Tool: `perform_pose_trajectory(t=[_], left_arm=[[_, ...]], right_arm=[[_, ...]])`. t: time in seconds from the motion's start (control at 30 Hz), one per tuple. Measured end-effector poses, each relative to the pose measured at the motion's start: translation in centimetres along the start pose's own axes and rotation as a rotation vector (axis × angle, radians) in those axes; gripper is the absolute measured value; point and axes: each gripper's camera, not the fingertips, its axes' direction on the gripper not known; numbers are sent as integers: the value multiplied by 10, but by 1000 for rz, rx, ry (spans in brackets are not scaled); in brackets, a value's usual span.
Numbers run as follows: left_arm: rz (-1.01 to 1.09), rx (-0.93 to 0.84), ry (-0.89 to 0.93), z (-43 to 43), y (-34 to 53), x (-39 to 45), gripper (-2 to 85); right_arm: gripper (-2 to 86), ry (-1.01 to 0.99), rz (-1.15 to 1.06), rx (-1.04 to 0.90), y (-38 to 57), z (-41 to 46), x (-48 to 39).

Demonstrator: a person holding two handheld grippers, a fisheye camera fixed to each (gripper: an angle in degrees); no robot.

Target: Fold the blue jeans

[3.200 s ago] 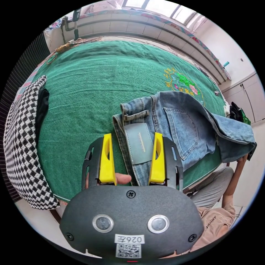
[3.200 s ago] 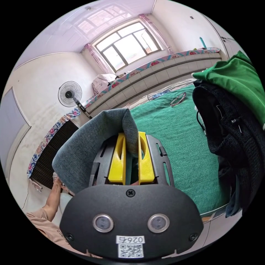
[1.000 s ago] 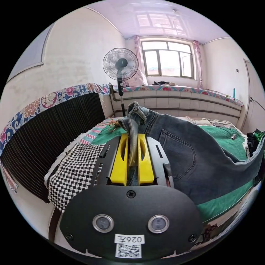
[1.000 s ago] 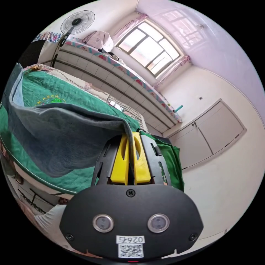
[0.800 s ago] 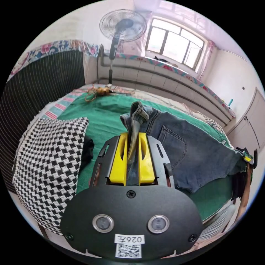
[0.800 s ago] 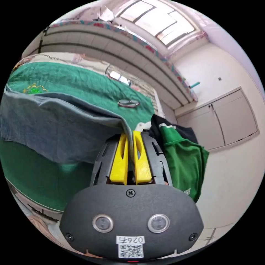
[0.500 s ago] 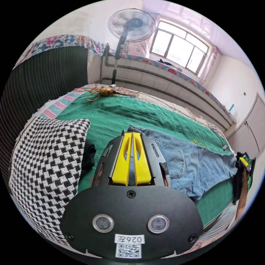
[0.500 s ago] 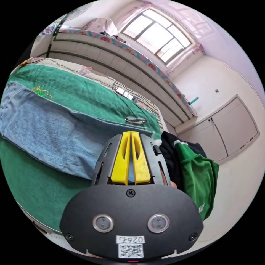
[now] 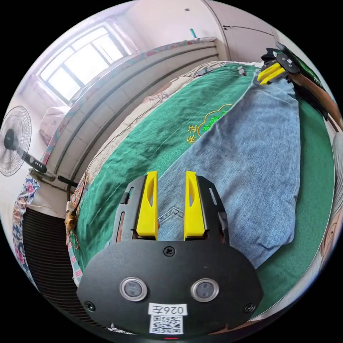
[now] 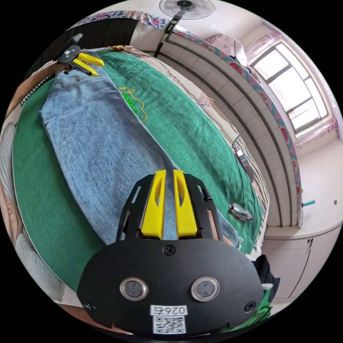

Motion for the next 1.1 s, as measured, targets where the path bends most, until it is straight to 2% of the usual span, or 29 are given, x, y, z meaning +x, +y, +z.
perform_pose_trajectory(t=[0.2, 0.27, 0.4, 0.47, 0.53, 0.6, 0.7, 0.93, 1.1], left_arm=[[84, -66, -21, 15, -28, 5, 148], [89, -68, -5, 15, -33, 4, 144], [130, -88, -173, 8, -44, 9, 159], [134, -120, -150, 15, -47, 5, 155], [151, -136, -71, 20, -51, 2, 124], [166, -207, 28, 26, -62, -2, 22], [164, -218, 31, 22, -66, -8, 0], [75, -59, 37, -30, -30, -19, -7], [-14, 121, 118, -94, 53, 9, -7]], right_arm=[[40, -34, -176, -138, -50, 49, -7], [40, -50, -191, -158, -58, 55, -4], [22, -56, -170, -172, -66, 53, 12], [13, -22, -180, -144, -66, 52, 12], [6, -46, -198, -185, -67, 63, 11], [-9, -60, -177, -213, -70, 68, 15], [-15, -86, -121, -234, -74, 59, 26], [-16, -6, -118, -97, -41, -10, 19], [-16, -22, -132, 75, 33, -91, -28]])
